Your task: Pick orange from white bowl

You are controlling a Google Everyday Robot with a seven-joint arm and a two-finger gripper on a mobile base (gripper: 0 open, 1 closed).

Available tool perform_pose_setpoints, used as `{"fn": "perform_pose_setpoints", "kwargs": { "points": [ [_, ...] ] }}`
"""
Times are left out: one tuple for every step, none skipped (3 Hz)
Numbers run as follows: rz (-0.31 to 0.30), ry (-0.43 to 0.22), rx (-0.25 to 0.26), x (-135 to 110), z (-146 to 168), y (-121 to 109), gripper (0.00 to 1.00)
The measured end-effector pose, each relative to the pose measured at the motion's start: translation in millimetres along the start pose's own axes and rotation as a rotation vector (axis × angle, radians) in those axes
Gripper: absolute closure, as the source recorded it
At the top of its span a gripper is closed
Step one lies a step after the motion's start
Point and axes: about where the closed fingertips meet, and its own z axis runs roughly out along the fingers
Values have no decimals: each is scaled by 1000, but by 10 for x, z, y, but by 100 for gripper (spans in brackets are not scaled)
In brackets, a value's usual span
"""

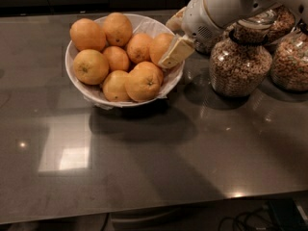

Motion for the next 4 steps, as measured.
{"fn": "perform_pose_setpoints", "kwargs": {
  "points": [
    [-8,-12,-21,-33,112,-13,29],
    [-7,-19,-49,-35,226,-7,29],
    [6,-20,-72,15,313,1,29],
    [14,-20,-87,57,373,-7,31]
  ]
}}
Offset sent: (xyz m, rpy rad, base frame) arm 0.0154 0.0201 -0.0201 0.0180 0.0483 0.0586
